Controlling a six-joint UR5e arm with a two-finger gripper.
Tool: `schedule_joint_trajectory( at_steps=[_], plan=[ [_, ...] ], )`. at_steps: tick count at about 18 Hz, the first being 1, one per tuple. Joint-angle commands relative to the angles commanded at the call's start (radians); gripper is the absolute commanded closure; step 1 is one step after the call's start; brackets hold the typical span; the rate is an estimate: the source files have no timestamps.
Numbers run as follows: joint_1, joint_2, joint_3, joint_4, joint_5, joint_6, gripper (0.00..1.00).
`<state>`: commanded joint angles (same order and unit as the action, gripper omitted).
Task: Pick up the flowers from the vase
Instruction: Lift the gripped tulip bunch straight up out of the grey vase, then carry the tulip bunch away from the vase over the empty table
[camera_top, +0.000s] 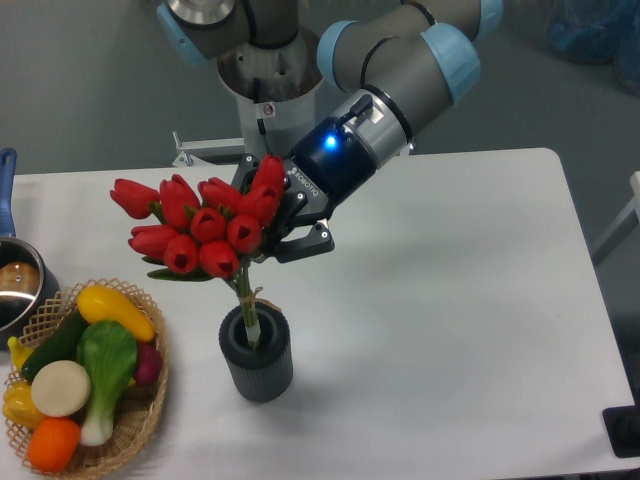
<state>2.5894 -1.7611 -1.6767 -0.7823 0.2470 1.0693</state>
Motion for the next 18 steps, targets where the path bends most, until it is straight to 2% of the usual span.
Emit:
schedule_joint_trajectory(
  at_steps=[4, 8, 13, 18],
  plan=[
    [0.006, 0.021, 0.003, 0.000, 0.017, -0.012, 0.70],
    [0.061, 0.066, 0.009, -0.005, 0.034, -0.046, 0.70],
    [0.103, 0.094, 0.005, -0.005, 0.239, -0.069, 0.70],
    [0.144, 0.100, 0.003, -0.008, 0.307, -0.068, 0.70]
  ],
)
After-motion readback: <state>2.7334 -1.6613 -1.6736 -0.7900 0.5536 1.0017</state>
